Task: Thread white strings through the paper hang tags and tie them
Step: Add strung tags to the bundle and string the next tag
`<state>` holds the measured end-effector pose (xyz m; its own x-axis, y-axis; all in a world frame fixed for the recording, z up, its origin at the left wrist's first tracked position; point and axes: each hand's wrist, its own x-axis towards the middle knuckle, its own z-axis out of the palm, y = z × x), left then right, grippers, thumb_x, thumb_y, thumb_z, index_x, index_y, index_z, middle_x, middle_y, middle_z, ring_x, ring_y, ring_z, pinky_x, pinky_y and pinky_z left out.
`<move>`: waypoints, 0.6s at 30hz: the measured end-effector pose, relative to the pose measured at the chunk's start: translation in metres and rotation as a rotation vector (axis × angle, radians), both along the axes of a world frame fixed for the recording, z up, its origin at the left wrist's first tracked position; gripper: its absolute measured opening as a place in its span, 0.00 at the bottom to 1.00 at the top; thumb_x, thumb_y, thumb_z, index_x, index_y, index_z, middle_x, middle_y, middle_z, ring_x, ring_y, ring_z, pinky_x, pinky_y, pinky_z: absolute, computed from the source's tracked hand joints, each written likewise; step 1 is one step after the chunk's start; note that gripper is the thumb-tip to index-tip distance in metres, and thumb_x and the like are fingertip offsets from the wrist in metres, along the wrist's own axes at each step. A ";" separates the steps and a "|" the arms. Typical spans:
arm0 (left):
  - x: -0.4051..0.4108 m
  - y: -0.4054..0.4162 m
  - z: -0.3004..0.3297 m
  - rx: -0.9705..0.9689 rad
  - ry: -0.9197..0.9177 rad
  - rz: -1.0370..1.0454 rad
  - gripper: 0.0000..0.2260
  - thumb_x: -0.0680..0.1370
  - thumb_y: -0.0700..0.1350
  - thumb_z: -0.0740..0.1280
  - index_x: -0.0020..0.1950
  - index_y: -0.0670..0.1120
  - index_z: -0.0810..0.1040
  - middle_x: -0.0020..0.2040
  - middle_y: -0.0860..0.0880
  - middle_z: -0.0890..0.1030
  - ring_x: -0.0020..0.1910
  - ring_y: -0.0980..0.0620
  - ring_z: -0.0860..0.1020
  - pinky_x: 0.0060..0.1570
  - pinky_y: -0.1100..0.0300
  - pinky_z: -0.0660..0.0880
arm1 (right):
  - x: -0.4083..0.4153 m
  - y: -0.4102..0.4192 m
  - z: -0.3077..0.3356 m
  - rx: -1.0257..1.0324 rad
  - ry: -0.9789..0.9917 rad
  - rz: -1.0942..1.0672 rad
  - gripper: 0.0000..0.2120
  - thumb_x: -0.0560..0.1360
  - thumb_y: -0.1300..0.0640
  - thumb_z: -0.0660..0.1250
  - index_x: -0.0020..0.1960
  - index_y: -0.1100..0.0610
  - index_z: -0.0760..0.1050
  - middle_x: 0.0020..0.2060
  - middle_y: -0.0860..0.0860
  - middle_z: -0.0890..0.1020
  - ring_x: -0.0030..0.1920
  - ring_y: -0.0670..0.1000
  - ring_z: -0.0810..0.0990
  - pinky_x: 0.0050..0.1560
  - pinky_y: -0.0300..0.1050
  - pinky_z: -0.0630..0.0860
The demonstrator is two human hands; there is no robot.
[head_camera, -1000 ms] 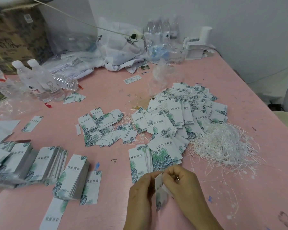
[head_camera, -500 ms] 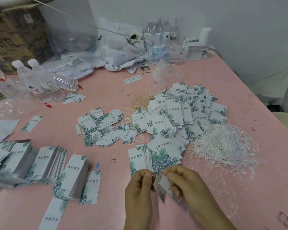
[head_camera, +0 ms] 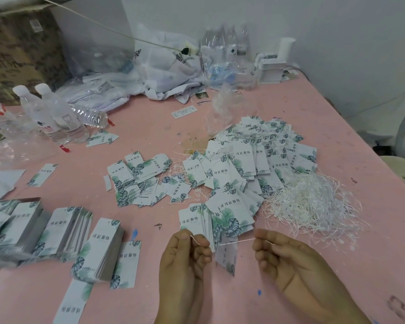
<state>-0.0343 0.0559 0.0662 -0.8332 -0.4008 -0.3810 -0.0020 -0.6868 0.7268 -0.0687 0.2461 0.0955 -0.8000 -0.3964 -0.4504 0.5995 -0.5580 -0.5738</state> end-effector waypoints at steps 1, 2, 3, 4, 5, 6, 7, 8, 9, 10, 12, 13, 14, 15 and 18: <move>0.000 0.000 0.003 -0.022 0.007 -0.012 0.08 0.75 0.45 0.64 0.39 0.46 0.80 0.32 0.43 0.80 0.25 0.53 0.76 0.25 0.64 0.75 | 0.000 -0.001 0.002 0.010 0.018 0.002 0.14 0.70 0.69 0.59 0.47 0.70 0.82 0.38 0.65 0.82 0.31 0.54 0.82 0.29 0.42 0.80; 0.000 0.000 0.006 -0.048 0.009 -0.024 0.08 0.73 0.45 0.65 0.36 0.49 0.82 0.31 0.45 0.79 0.24 0.54 0.74 0.24 0.65 0.74 | 0.001 -0.002 0.004 0.037 0.047 0.006 0.14 0.70 0.68 0.60 0.47 0.70 0.82 0.38 0.65 0.82 0.31 0.54 0.82 0.29 0.42 0.80; 0.000 0.001 0.007 -0.072 0.011 -0.032 0.09 0.72 0.45 0.66 0.35 0.50 0.83 0.30 0.46 0.78 0.24 0.55 0.74 0.24 0.65 0.73 | 0.002 -0.004 0.005 0.076 0.084 0.013 0.14 0.70 0.66 0.61 0.48 0.69 0.82 0.38 0.65 0.82 0.31 0.54 0.82 0.29 0.42 0.80; 0.001 0.002 0.009 -0.092 0.015 -0.038 0.08 0.71 0.43 0.66 0.35 0.50 0.84 0.29 0.46 0.78 0.24 0.55 0.74 0.24 0.66 0.73 | 0.002 -0.006 0.007 0.122 0.125 0.023 0.14 0.70 0.64 0.62 0.50 0.68 0.82 0.38 0.66 0.82 0.31 0.55 0.81 0.29 0.42 0.80; 0.001 0.004 0.010 -0.101 0.023 -0.047 0.08 0.71 0.42 0.67 0.35 0.49 0.84 0.30 0.46 0.79 0.24 0.55 0.74 0.24 0.66 0.73 | 0.003 -0.008 0.008 0.176 0.170 0.033 0.15 0.71 0.62 0.62 0.52 0.67 0.81 0.39 0.65 0.81 0.32 0.55 0.81 0.30 0.42 0.79; 0.002 0.006 0.011 -0.101 0.034 -0.058 0.07 0.71 0.40 0.67 0.37 0.47 0.85 0.30 0.44 0.79 0.25 0.54 0.75 0.25 0.66 0.74 | 0.004 -0.009 0.009 0.245 0.227 0.041 0.15 0.72 0.60 0.62 0.54 0.65 0.81 0.38 0.63 0.81 0.33 0.54 0.79 0.32 0.42 0.78; 0.003 0.007 0.011 -0.097 0.043 -0.069 0.07 0.70 0.38 0.67 0.38 0.45 0.85 0.31 0.43 0.80 0.25 0.53 0.76 0.25 0.65 0.75 | 0.005 -0.010 0.009 0.339 0.294 0.047 0.16 0.73 0.58 0.62 0.55 0.61 0.82 0.37 0.60 0.80 0.33 0.52 0.78 0.35 0.42 0.77; 0.004 0.008 0.012 -0.093 0.047 -0.079 0.07 0.70 0.37 0.67 0.39 0.43 0.85 0.32 0.42 0.81 0.26 0.53 0.77 0.26 0.65 0.76 | 0.006 -0.011 0.009 0.451 0.364 0.054 0.15 0.73 0.56 0.62 0.56 0.57 0.83 0.35 0.56 0.79 0.34 0.51 0.76 0.38 0.42 0.75; 0.005 0.008 0.012 -0.097 0.049 -0.090 0.07 0.69 0.37 0.68 0.40 0.42 0.85 0.34 0.41 0.82 0.27 0.52 0.78 0.28 0.65 0.77 | 0.007 -0.012 0.010 0.563 0.426 0.066 0.14 0.75 0.55 0.62 0.55 0.53 0.84 0.33 0.52 0.77 0.34 0.50 0.75 0.42 0.43 0.74; 0.006 0.008 0.012 -0.107 0.051 -0.103 0.07 0.69 0.36 0.68 0.41 0.42 0.86 0.35 0.40 0.83 0.28 0.52 0.79 0.29 0.65 0.78 | 0.007 -0.013 0.010 0.649 0.479 0.082 0.13 0.76 0.56 0.62 0.55 0.49 0.84 0.32 0.50 0.75 0.35 0.49 0.75 0.46 0.43 0.73; 0.007 0.009 0.013 -0.132 0.056 -0.127 0.08 0.67 0.36 0.69 0.43 0.42 0.87 0.36 0.40 0.84 0.30 0.51 0.81 0.32 0.64 0.79 | 0.007 -0.016 0.011 0.762 0.562 0.090 0.14 0.79 0.60 0.63 0.53 0.45 0.84 0.31 0.45 0.75 0.35 0.47 0.76 0.48 0.37 0.72; 0.007 0.009 0.014 -0.141 0.059 -0.135 0.09 0.67 0.36 0.70 0.43 0.43 0.87 0.37 0.40 0.84 0.31 0.51 0.82 0.33 0.64 0.79 | 0.008 -0.018 0.012 0.811 0.592 0.079 0.15 0.79 0.62 0.63 0.53 0.44 0.84 0.31 0.43 0.76 0.34 0.45 0.77 0.45 0.32 0.72; 0.007 0.010 0.014 -0.149 0.061 -0.144 0.09 0.66 0.36 0.70 0.44 0.42 0.87 0.38 0.39 0.84 0.32 0.50 0.82 0.34 0.63 0.80 | 0.007 -0.021 0.013 0.840 0.613 0.061 0.15 0.78 0.63 0.65 0.53 0.45 0.83 0.32 0.43 0.77 0.32 0.44 0.77 0.42 0.29 0.71; 0.007 0.010 0.014 -0.154 0.065 -0.151 0.09 0.66 0.36 0.71 0.44 0.42 0.87 0.38 0.38 0.84 0.33 0.50 0.82 0.34 0.63 0.80 | 0.007 -0.024 0.015 0.836 0.607 0.033 0.14 0.77 0.64 0.67 0.53 0.47 0.82 0.32 0.44 0.78 0.31 0.44 0.77 0.38 0.29 0.72; 0.008 0.011 0.015 -0.176 0.069 -0.184 0.11 0.66 0.34 0.74 0.47 0.39 0.84 0.40 0.36 0.84 0.33 0.48 0.82 0.33 0.62 0.80 | 0.005 -0.030 0.015 0.713 0.524 -0.051 0.11 0.71 0.71 0.72 0.46 0.56 0.79 0.32 0.53 0.80 0.27 0.49 0.78 0.32 0.36 0.75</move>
